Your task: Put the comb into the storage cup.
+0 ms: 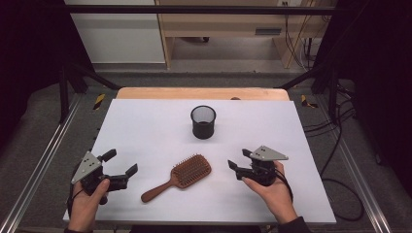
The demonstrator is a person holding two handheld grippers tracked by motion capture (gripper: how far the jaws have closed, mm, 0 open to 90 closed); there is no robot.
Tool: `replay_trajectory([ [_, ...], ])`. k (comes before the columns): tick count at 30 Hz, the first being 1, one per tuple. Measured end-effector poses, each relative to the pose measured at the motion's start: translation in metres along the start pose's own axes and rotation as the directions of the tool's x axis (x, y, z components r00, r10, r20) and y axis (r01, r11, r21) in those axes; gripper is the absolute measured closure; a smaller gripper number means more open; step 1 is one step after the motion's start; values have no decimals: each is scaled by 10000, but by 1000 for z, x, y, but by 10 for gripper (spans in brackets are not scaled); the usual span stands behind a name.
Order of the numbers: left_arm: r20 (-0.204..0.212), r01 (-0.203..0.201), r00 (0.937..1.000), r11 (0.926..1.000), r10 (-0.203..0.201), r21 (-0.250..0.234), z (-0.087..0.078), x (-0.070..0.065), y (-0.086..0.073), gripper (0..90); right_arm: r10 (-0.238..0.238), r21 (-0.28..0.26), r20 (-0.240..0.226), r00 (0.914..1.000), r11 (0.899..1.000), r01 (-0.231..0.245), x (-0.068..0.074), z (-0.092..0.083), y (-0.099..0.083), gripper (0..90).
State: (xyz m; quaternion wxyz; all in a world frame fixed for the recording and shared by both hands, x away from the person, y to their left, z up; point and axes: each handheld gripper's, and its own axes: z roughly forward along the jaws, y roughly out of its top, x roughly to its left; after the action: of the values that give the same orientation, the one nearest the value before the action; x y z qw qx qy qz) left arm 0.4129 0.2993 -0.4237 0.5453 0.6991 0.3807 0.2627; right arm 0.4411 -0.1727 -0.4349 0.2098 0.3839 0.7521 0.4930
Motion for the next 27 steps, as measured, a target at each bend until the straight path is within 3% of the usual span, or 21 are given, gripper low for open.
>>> replay_trajectory([
  [5,138,-237,9996,9968,227,760,14,-12,12,32,370,-597,317,9988,9976,-350,-15,-14,-9,58],
  [11,410,-666,9973,9859,610,1534,28,-27,28,36,388,-819,483,9981,9960,-347,-24,-17,-16,57],
  [14,571,-833,9957,9755,731,2035,34,-35,32,42,321,-947,545,9980,9951,-268,-26,-20,-17,56],
  [20,1005,-598,9945,9503,303,3055,45,-50,28,55,408,-1196,534,9977,9922,-342,-28,-26,-18,54],
  [23,1256,-1163,9892,9260,756,3592,48,-58,27,55,344,-1160,608,9976,9929,-271,-28,-25,-17,55],
  [27,1455,-1492,9843,9103,996,3860,52,-63,30,54,330,-1165,646,9974,9929,-253,-28,-25,-18,55],
])
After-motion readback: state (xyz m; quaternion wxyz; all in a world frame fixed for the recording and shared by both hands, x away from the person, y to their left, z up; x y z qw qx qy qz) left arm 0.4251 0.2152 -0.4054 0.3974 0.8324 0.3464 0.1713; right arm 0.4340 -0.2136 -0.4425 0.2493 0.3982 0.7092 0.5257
